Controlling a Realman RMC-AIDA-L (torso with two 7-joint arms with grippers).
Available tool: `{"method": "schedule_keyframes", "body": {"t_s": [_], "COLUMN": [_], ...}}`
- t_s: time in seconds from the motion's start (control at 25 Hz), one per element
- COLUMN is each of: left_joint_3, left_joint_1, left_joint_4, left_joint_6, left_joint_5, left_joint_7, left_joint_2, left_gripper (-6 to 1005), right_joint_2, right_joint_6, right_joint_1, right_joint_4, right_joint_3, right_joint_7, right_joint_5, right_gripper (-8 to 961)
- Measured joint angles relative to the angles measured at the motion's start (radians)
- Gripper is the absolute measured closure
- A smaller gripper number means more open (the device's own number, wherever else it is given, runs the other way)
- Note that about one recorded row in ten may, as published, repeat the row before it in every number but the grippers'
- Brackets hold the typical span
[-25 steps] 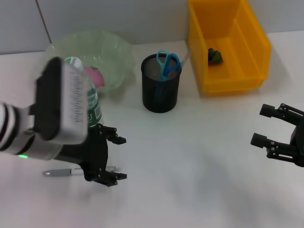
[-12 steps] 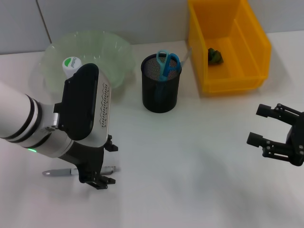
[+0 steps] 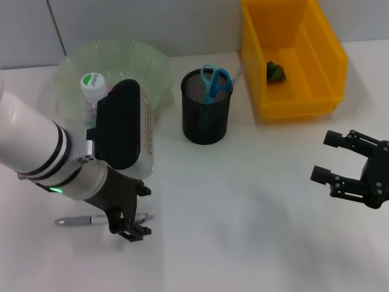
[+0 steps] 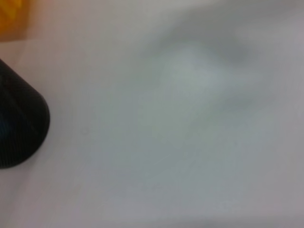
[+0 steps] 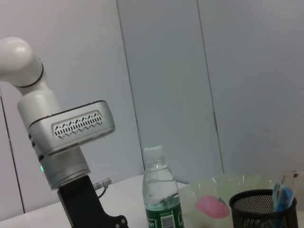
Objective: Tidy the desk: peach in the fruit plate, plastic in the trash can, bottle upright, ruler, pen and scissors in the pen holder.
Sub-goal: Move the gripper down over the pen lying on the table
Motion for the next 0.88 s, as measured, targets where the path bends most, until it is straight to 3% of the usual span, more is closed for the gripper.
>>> {"method": "schedule_keyframes", "body": {"t_s": [0.8,0.88], "left_joint_3": [0.024,0.029], "left_joint_1": [-0.031,-0.031], "left_joint_4": [-0.039,-0.038], "left_joint_6": [0.006,0.005], "left_joint_5": [0.051,0.055], "left_joint_7": [-0.103,-0.108], "left_joint_2": [0.0,0.0], "left_gripper": [314,363], "right_joint_2": [0.004,0.004], "right_joint_6": [0.019,0.019], "right_joint_1": [-0.004,-0.004], "right_joint_4": [0.001,0.001], "right_joint_3": [-0.007,-0.007], "right_joint_7": [-0.001,-0.003], "right_joint_5": [-0.001,-0.001], "right_gripper": [129,129]}}
